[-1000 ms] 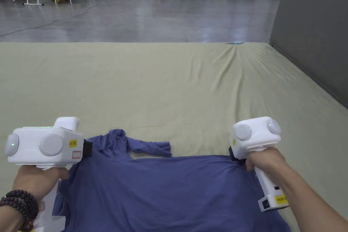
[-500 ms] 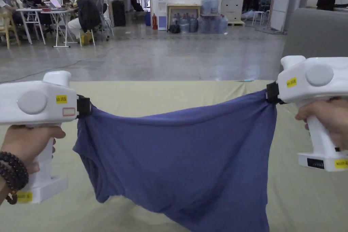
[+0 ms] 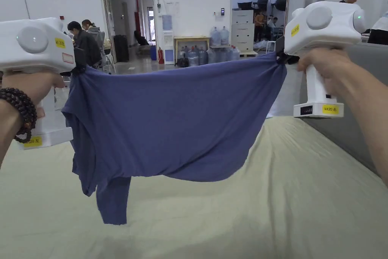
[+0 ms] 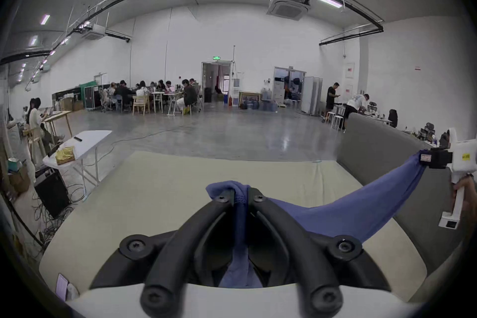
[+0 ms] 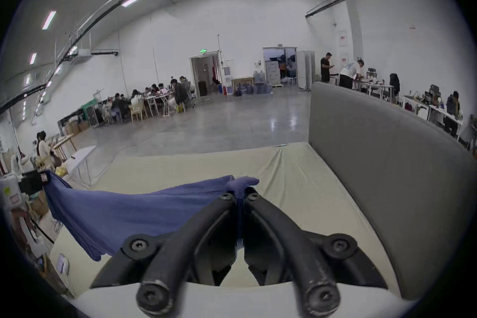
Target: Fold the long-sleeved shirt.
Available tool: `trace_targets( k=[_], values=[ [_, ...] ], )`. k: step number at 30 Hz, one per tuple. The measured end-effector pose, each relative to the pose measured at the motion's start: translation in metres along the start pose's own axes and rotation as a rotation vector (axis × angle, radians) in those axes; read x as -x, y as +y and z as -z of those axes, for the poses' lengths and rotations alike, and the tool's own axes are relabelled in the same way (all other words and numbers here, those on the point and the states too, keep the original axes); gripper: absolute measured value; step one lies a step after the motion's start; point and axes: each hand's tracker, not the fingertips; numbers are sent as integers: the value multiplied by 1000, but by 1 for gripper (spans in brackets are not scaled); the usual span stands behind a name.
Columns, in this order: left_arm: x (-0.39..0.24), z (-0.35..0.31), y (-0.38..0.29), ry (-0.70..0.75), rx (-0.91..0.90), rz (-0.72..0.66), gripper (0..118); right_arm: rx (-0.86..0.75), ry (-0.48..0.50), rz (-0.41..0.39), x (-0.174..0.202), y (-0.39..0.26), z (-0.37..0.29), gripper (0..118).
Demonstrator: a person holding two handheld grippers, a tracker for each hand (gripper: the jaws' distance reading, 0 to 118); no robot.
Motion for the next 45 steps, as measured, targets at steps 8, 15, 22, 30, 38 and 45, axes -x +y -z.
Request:
trace_targets(
  k=[8,15,22,30,38,45],
  values=[
    [4,53,-101,18,123,0,1,87,8,27,-22,-98,66,0],
    [12,84,-210,17,281,-25,1,282,-24,94,-44,-230,118,0],
    [25,0,-234,-35,260,-34,1,252,61,43,-51,-275,31,0],
    [24,-124,-356,-81,516,16,1,501,43,-70,-70,-394,-74,0],
    [46,-151,-456,-94,725,-7,1,787,65,-196,-81,-494,-97,0],
    [58,-143,-463,-80,705,-18,34,796,36,-235,-75,-497,-95,33]
  ],
)
